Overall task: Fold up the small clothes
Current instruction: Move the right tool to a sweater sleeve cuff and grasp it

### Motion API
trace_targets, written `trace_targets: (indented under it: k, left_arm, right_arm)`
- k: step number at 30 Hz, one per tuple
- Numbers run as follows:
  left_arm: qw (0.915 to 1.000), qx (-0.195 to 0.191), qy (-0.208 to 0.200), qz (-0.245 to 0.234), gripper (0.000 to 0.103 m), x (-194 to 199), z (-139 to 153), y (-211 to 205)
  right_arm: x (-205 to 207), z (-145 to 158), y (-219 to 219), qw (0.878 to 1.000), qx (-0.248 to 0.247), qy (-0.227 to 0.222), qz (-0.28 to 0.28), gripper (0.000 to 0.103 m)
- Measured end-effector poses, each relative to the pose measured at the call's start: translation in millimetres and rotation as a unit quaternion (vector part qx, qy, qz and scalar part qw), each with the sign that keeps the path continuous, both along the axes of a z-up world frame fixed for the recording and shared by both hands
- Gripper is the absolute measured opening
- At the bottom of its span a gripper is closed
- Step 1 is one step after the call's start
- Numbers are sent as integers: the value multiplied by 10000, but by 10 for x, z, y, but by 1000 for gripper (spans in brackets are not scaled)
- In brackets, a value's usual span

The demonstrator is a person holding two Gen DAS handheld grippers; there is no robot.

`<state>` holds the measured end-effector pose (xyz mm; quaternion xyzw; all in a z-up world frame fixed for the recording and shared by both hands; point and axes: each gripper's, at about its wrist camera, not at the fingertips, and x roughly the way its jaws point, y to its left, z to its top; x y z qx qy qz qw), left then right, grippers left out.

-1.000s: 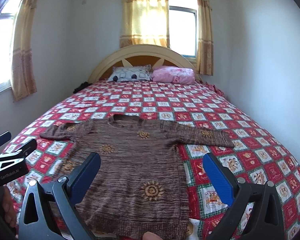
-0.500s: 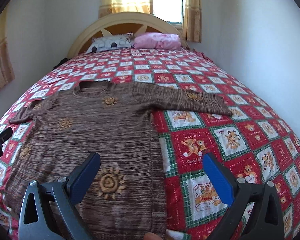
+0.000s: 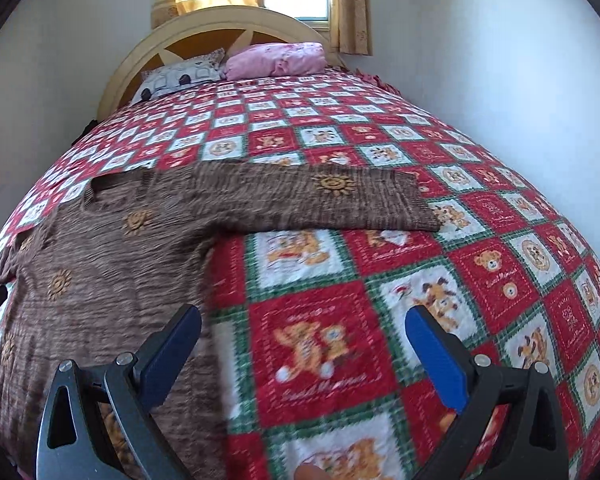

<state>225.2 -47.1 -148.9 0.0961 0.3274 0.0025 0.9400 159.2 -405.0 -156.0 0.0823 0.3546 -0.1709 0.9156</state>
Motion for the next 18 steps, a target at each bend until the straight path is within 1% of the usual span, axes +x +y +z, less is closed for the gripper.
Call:
trace_targets:
  k: [2, 6, 9, 11, 12, 14, 16, 18]
  left_arm:
    - [10000, -23, 66, 51, 103, 110, -42, 23]
    - [9997, -115, 181, 135, 103, 288, -146, 65]
    - [9991, -208, 332, 167, 103, 362, -255, 74]
    - [9986, -257, 430, 156, 103, 389, -307, 73]
    - [9984, -273, 479, 159, 103, 400, -325, 74]
    - [9981, -337, 499, 150, 103, 408, -327, 79]
    - [9976, -388, 547, 149, 103, 430, -346, 81]
    - [9969, -430, 645, 132, 103, 454, -381, 85]
  right_arm:
    - [70, -18, -193, 9998, 141, -13, -111, 102]
    - [220, -79, -694, 9968, 584, -17, -549, 102]
    - [341, -151, -989, 9938, 748, 44, -825, 101]
    - [400, -197, -1143, 9919, 838, 74, -955, 95]
    - [453, -236, -1255, 9900, 964, 96, -1027, 93]
    - [523, -304, -1423, 9862, 1163, 141, -1170, 85]
    - [580, -358, -1548, 9828, 1319, 158, -1284, 82]
    - [660, -370, -1612, 9826, 1284, 161, -1331, 82]
